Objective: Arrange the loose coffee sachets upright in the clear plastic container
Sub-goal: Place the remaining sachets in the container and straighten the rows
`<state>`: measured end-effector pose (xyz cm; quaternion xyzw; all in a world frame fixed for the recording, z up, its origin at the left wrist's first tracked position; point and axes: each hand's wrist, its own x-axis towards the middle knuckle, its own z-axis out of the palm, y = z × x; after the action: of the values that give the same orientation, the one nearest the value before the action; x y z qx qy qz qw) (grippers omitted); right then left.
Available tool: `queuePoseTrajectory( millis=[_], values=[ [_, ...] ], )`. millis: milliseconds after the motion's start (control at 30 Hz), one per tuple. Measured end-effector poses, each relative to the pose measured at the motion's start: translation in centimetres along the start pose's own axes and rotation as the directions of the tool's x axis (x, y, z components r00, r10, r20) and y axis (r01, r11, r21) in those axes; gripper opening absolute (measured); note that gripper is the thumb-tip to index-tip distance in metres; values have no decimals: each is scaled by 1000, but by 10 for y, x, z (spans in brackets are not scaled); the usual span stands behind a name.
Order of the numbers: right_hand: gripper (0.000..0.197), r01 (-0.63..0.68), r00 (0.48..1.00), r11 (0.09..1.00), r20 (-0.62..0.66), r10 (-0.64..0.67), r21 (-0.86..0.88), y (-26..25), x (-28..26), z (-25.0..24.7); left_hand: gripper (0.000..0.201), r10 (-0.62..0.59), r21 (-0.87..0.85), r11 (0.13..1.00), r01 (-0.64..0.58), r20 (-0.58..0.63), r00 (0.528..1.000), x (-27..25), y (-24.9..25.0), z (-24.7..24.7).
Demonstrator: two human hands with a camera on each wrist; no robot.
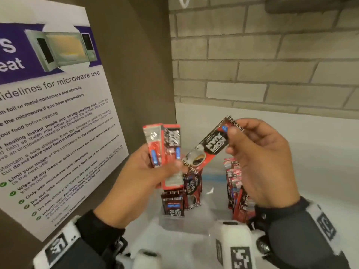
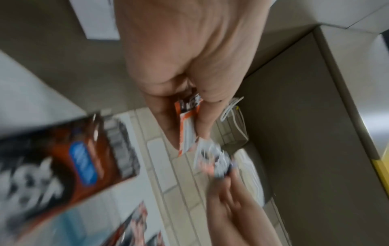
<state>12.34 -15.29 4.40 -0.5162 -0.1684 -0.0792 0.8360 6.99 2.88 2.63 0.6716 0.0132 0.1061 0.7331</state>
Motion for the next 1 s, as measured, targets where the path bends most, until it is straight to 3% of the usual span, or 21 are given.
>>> queuePoseTrajectory(
  millis=[100, 300, 433, 633, 1000],
  values=[
    [15, 135, 991, 904, 45, -127, -405, -7, 0, -9, 47, 71, -48, 996, -76, -105, 992, 5, 11, -21],
    [18, 58, 969, 579, 185, 163, -813, 35, -9, -10, 50, 160, -102, 978, -184, -201, 966, 1, 23, -48],
    [24, 61, 935, 443, 207, 288, -894, 49, -9, -2, 45, 150, -138, 974, -179, -200, 968, -6, 15, -51],
    [17, 124, 916, 242, 205, 346, -962, 50, -1, 7, 36, 131, -171, 971, -167, -207, 970, -11, 4, -59],
    [19, 115, 919, 204, 181, 349, -972, 58, 5, 18, 29, 95, -172, 977, -127, -182, 979, -12, -6, -66]
  ],
)
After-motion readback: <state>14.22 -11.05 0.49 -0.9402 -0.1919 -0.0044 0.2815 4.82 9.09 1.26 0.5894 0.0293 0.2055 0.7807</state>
